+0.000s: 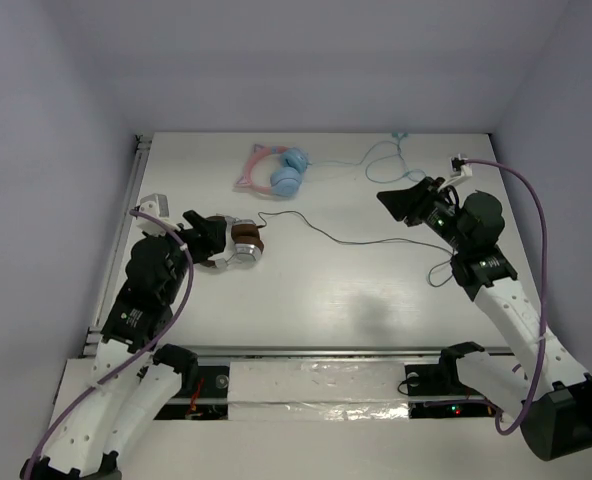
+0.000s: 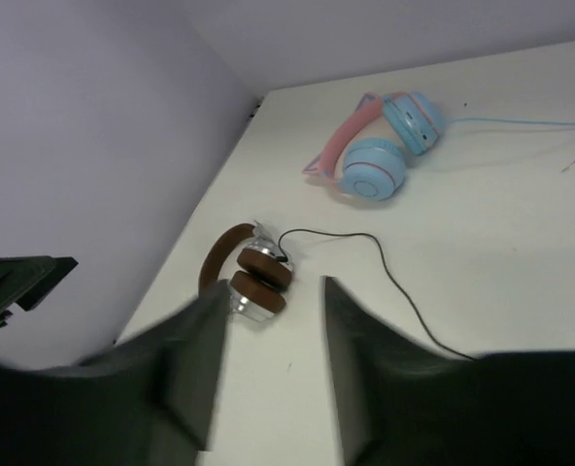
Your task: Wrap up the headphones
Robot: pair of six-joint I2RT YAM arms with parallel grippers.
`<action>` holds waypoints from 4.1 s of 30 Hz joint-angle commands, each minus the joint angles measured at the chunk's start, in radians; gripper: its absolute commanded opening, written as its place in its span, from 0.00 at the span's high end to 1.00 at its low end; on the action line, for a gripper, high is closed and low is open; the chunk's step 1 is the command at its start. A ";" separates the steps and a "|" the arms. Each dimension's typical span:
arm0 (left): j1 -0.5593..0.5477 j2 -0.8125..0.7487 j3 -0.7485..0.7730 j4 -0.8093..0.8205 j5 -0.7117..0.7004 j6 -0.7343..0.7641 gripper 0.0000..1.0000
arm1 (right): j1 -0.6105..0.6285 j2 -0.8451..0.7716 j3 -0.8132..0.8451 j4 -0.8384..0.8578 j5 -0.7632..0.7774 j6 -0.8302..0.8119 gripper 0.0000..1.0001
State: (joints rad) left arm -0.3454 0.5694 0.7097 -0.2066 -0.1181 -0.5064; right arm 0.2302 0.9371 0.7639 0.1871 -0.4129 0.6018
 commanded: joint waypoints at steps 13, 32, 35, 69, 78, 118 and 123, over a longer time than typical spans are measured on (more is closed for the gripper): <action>0.026 0.242 0.083 -0.168 -0.121 -0.043 1.00 | 0.008 -0.035 0.028 -0.008 0.063 -0.027 1.00; 0.376 0.710 0.097 -0.100 0.035 0.104 0.41 | 0.017 -0.072 0.028 -0.040 0.080 -0.036 0.99; 0.376 0.796 0.126 -0.091 0.029 0.112 0.41 | 0.017 -0.072 0.029 -0.038 0.075 -0.034 0.96; 0.335 1.115 0.209 -0.001 -0.012 0.135 0.49 | 0.017 -0.066 0.018 -0.018 0.057 -0.031 0.93; 0.260 1.169 0.224 -0.025 -0.063 0.129 0.65 | 0.017 -0.067 0.017 -0.017 0.057 -0.031 0.93; 0.128 0.603 0.458 -0.228 0.159 0.203 1.00 | 0.017 0.006 0.025 0.043 -0.116 -0.056 0.89; 0.128 0.589 0.487 -0.244 0.176 0.206 1.00 | 0.026 0.012 0.025 0.046 -0.124 -0.057 0.99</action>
State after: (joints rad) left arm -0.2142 1.2129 1.1297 -0.4690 0.0135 -0.2916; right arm 0.2436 0.9493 0.7639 0.1745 -0.5072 0.5621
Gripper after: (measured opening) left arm 0.051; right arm 0.021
